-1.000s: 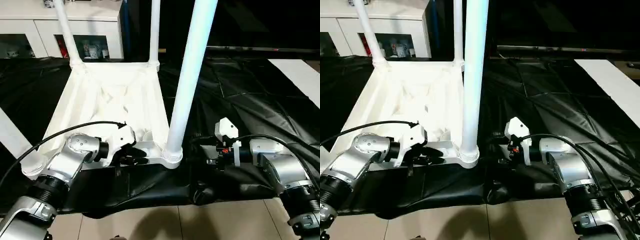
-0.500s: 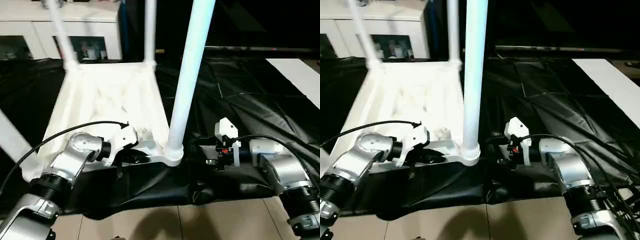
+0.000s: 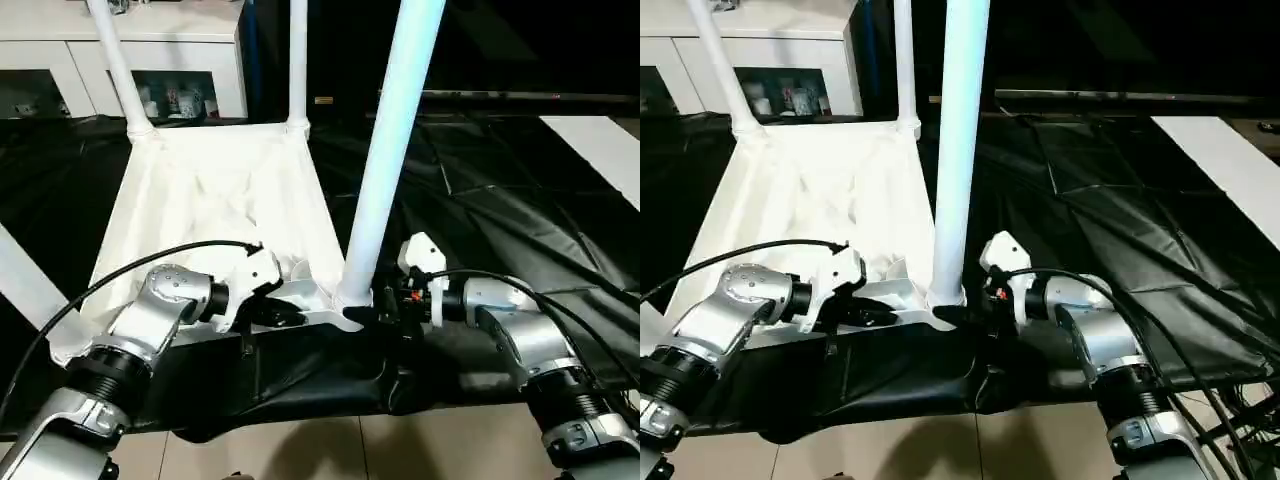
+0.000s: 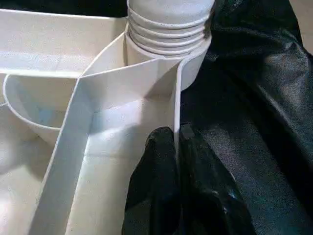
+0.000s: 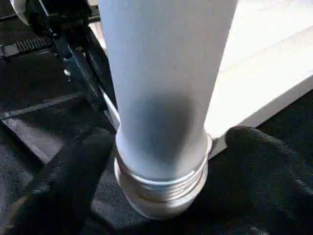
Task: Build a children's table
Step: Rotate leg to tighten
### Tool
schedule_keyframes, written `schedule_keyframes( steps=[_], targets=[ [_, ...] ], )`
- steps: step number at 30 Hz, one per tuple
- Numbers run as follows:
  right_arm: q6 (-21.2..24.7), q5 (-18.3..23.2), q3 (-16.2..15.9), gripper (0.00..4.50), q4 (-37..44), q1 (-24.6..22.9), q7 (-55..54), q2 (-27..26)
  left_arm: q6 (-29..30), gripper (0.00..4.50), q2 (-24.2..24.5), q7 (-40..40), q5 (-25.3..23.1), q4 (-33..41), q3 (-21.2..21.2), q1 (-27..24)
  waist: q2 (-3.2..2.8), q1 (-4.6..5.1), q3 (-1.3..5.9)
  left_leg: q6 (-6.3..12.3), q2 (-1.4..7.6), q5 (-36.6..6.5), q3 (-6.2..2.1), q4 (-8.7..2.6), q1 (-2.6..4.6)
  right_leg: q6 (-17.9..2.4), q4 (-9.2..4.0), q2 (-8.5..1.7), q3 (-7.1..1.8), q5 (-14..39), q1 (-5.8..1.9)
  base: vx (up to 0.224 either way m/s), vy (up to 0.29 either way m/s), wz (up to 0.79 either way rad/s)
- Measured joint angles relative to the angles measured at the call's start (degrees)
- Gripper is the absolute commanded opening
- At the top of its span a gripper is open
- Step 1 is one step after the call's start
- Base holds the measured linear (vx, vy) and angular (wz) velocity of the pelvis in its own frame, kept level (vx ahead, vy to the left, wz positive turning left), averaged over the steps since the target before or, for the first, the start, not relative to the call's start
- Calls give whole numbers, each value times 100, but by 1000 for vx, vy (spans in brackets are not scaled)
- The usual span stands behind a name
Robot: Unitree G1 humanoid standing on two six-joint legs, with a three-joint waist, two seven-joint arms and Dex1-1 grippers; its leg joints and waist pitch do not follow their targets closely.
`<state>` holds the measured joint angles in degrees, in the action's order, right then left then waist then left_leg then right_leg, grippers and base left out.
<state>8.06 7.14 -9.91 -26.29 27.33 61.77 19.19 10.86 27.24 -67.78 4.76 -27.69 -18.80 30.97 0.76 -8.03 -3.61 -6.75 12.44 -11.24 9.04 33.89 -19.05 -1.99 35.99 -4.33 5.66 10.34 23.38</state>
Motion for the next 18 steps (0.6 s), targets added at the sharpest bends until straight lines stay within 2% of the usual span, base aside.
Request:
schedule_keyframes(
  steps=[3, 5, 7, 9, 10, 13, 18],
  targets=[
    [-24, 9, 9, 368, -90, 22, 61, 11, 4, 0, -1, -1, -2, 0, 1, 0, 0, -1, 0, 0, 0, 0, 0, 0, 0, 0, 0, 0, 0, 0, 0, 0, 0, 0],
    [-43, 13, 10, 362, -90, 23, 120, 21, 7, 0, 0, -8, -2, 0, 3, 0, 0, 1, 0, 0, 0, 0, 0, 0, 0, 0, -1, 0, 0, 0, 0, 0, 0, 0],
    [-84, 14, 9, 329, -90, 23, 144, 23, 11, 0, 2, -13, -1, 2, 5, 0, 0, 1, 0, 0, 0, 0, 0, -1, 0, 0, -1, 0, 0, 0, 0, 0, 0, 0],
    [-94, 19, 9, 329, -91, 23, 186, 22, 11, 0, 7, -13, -1, 2, 5, -1, 0, 2, 0, 0, 0, 0, 0, 0, 0, 1, -1, 0, 0, 0, 0, 0, 0, 0],
    [-95, 22, 9, 306, -93, 23, 205, 22, 10, 0, 9, -16, -1, 3, 6, -1, 0, 4, 0, 0, 0, 0, 0, 0, 0, 1, -1, 0, 0, 1, 0, 0, 0, 0],
    [-95, 50, 10, 286, -108, 24, 217, 18, 11, 0, 11, -19, 0, 3, 8, -3, 0, 6, 0, 0, 0, 0, 0, -1, 0, 1, -1, 0, 0, 1, 0, 0, 0, 0],
    [-83, 130, 133, 271, -271, 23, -89, -183, 41, 0, -40, 177, -58, -10, 72, -10, 2, 43, 1, 0, 1, 1, 0, -1, 3, 0, 0, 1, 0, -1, 0, 0, 0, 0]
  ],
)
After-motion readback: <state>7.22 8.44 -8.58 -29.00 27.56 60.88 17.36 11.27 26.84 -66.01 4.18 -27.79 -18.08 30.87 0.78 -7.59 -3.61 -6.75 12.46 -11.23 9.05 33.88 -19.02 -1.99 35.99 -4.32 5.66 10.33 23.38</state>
